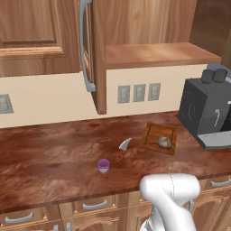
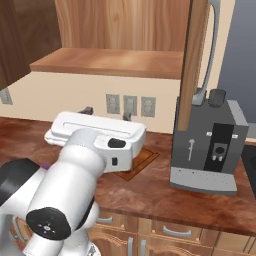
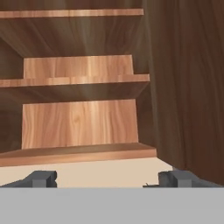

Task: Pick the bread, place it on the cutting board, pick the jam, place it on the counter, and close the cabinet.

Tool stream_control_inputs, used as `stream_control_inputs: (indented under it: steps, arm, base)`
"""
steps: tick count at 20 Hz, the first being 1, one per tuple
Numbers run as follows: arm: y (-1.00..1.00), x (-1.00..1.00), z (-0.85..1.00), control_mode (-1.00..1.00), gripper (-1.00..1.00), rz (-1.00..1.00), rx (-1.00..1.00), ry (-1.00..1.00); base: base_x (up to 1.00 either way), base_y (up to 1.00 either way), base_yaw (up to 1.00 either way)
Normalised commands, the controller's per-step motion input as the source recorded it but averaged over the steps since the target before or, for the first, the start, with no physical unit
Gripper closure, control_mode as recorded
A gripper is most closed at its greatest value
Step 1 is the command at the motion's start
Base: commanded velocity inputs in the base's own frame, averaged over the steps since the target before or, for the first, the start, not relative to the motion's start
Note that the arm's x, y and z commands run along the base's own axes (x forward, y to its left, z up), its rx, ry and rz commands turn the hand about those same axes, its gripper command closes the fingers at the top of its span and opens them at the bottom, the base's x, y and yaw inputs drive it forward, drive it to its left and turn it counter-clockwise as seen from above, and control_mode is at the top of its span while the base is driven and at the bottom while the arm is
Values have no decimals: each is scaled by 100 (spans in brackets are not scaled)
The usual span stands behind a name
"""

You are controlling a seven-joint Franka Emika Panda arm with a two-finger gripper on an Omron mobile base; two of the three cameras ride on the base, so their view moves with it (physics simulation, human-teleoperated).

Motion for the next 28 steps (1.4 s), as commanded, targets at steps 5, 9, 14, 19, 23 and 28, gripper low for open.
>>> stream_control_inputs:
  steps: [5,9,14,19,23,28]
  arm:
    - [-22,-4,0,-100,-100,0,0,0]
    - [-26,-13,0,-100,-100,0,0,0]
    - [-22,-12,0,-100,-100,0,0,0]
    - [-28,-4,0,-100,-100,1,0,0]
    - [-32,0,0,-100,-100,3,0,0]
    - [-28,-1,0,-100,-100,2,0,0]
  base:
    - [0,0,0]
    - [0,0,0]
    - [0,0,0]
    - [0,0,0]
    - [0,0,0]
    - [0,0,0]
